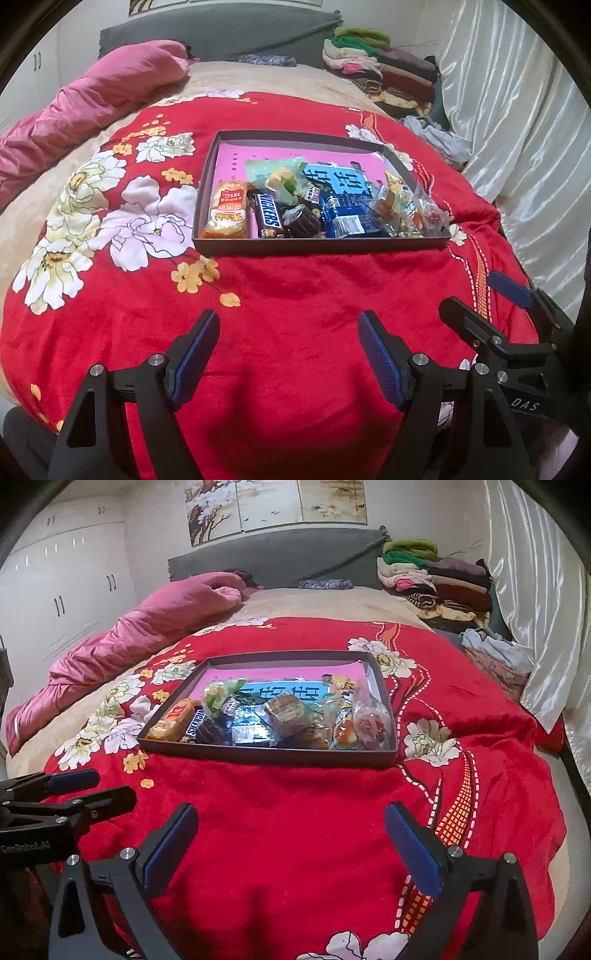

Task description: Organize snacks

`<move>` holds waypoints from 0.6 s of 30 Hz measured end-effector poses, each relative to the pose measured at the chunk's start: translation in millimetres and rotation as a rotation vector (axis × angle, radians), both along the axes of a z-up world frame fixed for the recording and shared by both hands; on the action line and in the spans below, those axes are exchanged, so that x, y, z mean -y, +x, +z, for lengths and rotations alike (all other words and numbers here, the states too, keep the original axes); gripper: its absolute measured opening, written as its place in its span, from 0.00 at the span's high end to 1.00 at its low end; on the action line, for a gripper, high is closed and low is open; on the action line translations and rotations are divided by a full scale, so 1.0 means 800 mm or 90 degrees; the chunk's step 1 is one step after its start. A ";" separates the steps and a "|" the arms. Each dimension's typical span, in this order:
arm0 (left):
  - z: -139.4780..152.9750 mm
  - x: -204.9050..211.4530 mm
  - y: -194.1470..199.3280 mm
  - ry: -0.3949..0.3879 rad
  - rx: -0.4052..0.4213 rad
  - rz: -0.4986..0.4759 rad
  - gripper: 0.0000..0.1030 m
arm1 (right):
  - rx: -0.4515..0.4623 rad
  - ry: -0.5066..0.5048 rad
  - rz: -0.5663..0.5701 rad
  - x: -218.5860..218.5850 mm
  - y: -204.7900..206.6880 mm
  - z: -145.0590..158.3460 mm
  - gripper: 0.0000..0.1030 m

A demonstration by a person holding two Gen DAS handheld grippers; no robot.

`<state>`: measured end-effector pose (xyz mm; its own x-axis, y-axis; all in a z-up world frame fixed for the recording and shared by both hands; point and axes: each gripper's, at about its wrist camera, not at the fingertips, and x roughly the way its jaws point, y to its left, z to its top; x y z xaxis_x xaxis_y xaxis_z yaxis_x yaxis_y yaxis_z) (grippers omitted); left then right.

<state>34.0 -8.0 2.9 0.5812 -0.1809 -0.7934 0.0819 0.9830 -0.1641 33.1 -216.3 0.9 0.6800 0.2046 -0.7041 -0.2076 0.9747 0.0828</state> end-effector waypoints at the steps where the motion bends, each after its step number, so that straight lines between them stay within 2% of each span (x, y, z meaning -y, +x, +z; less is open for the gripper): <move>1: 0.000 0.000 0.000 0.000 -0.001 0.000 0.24 | -0.001 0.001 -0.003 0.001 0.000 -0.001 0.01; 18: 0.001 -0.007 -0.001 -0.006 -0.001 0.012 0.24 | 0.000 -0.021 -0.014 0.003 -0.001 -0.004 0.01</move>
